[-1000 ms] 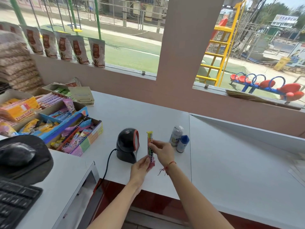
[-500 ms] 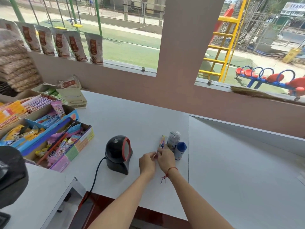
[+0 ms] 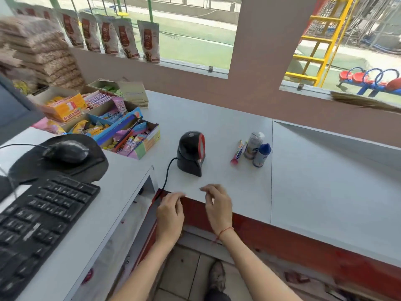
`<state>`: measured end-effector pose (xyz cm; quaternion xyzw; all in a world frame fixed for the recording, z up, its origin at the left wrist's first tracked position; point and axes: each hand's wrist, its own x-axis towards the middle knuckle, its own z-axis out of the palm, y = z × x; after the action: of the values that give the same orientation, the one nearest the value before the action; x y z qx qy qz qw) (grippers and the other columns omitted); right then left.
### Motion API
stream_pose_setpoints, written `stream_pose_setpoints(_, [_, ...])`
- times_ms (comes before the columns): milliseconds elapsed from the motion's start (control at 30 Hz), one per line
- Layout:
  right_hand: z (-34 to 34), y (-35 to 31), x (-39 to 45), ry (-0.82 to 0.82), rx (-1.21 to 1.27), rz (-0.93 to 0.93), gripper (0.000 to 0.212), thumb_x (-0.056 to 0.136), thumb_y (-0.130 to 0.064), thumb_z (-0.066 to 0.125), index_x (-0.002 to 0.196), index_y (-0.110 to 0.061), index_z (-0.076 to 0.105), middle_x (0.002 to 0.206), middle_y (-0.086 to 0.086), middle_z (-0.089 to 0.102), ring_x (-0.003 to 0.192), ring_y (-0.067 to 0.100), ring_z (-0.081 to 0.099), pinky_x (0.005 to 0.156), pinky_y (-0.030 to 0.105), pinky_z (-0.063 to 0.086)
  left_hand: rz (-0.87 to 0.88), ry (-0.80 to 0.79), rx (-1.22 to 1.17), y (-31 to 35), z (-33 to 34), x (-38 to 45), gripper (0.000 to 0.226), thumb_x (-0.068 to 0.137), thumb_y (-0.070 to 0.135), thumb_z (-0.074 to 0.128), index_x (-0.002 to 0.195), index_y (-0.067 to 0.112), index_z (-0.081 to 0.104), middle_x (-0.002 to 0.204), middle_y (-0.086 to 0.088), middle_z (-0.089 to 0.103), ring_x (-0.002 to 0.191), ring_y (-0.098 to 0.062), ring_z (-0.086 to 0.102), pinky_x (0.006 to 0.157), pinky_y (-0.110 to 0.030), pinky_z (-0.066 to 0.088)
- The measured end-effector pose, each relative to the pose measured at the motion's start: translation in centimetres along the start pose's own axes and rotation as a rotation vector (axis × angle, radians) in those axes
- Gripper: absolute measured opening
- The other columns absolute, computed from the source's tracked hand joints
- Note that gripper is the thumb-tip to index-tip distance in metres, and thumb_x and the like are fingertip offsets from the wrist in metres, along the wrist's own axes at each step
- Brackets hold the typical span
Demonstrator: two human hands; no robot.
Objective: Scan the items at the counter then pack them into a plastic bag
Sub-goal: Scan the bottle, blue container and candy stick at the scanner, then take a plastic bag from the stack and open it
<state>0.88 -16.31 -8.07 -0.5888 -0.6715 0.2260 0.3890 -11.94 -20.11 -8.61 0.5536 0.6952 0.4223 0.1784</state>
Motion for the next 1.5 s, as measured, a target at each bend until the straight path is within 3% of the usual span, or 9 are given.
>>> stream_pose_setpoints(133, [5.4,-4.5,-5.7,-0.238,0.037,-0.063,0.031,0.088,0.002,0.052,0.110,-0.009,0.069,0.116,0.007,0.068,0.111,0.024,0.061,0.097,0.033,0.047,-0.073,0.073,0.275,-4.4,-5.6,-5.9,0.034,0.090,-0.002,0.049,0.123,0.003,0.058,0.128,-0.014,0.061,0.121,-0.030,0.054,0.100,-0.036,0.043])
stream_pose_setpoints(233, [9.1,-7.4,-7.3,-0.453,-0.045,-0.130,0.046,0.098,-0.008,0.041,0.144,-0.010,0.039,0.153,0.009,0.038,0.143,0.022,0.030,0.118,0.031,0.024,-0.213,-0.009,0.529,-6.8,-8.5,-9.3,0.053,0.095,0.015,0.048,0.142,-0.002,0.033,0.149,-0.020,0.039,0.136,-0.035,0.039,0.109,-0.043,0.036])
stream_pose_setpoints(367, [11.9,-9.0,-7.3,-0.583,-0.364,-0.149,0.058,0.103,-0.028,0.032,0.152,-0.011,0.007,0.162,0.007,0.010,0.150,0.023,0.000,0.122,0.046,0.005,-0.187,-0.136,0.671,-8.0,-10.6,-10.7,0.060,0.100,0.031,0.034,0.148,0.001,0.013,0.158,-0.017,0.021,0.145,-0.028,0.022,0.119,-0.036,0.024])
stream_pose_setpoints(600, [12.4,-10.4,-8.3,-0.410,-0.389,-0.190,0.040,0.093,-0.012,0.050,0.133,-0.018,0.045,0.119,0.016,0.064,0.119,0.030,0.054,0.107,0.037,0.036,-0.131,-0.132,0.687,-8.0,-11.6,-11.1,0.061,0.099,0.036,0.035,0.150,0.010,0.013,0.157,-0.011,0.026,0.142,-0.024,0.032,0.110,-0.034,0.039])
stream_pose_setpoints(833, [10.4,-10.9,-9.4,-0.142,0.359,0.276,0.019,0.087,-0.015,0.062,0.103,-0.023,0.068,0.099,0.002,0.077,0.089,0.019,0.072,0.086,0.045,0.058,-0.043,-0.184,0.780,-8.0,-11.1,-11.2,0.049,0.101,0.013,0.029,0.147,0.002,0.017,0.157,-0.017,0.025,0.144,-0.026,0.027,0.118,-0.034,0.026])
stream_pose_setpoints(1133, [2.0,-7.7,-7.5,0.041,0.475,0.280,0.015,0.083,-0.010,0.071,0.096,-0.016,0.066,0.090,0.008,0.077,0.085,0.022,0.074,0.073,0.042,0.064,0.070,-0.265,0.784,-4.0,-10.2,-12.0,0.059,0.099,0.015,0.038,0.148,-0.001,0.009,0.157,-0.024,0.015,0.145,-0.036,0.020,0.119,-0.041,0.024])
stream_pose_setpoints(1300, [-4.2,-4.9,-6.5,0.280,0.275,0.316,0.016,0.083,-0.012,0.070,0.098,-0.015,0.066,0.095,0.012,0.077,0.070,0.009,0.068,0.081,0.039,0.060,0.080,-0.444,0.545,1.0,-10.1,-10.3,0.024,0.092,0.015,0.044,0.100,0.003,0.063,0.099,-0.015,0.068,0.095,-0.031,0.065,0.076,-0.035,0.053])
stream_pose_setpoints(1400, [-6.9,-3.9,-7.2,0.307,0.487,0.368,0.020,0.093,-0.015,0.060,0.112,-0.010,0.061,0.116,0.017,0.068,0.098,0.023,0.067,0.084,0.038,0.058,0.047,-0.593,0.334,4.4,-10.7,-7.3,0.037,0.086,0.013,0.049,0.051,0.013,0.039,0.052,-0.003,0.041,0.056,-0.028,0.051,0.046,-0.027,0.033])
stream_pose_setpoints(1500, [-9.0,-3.5,-9.2,0.220,0.398,0.291,0.035,0.092,-0.006,0.055,0.125,-0.017,0.051,0.133,0.002,0.052,0.124,0.024,0.052,0.095,0.041,0.052,0.006,-0.576,0.182,7.9,-10.5,-4.1,0.040,0.080,0.007,0.055,0.047,0.014,0.033,0.049,-0.003,0.032,0.047,-0.019,0.034,0.044,-0.027,0.023])
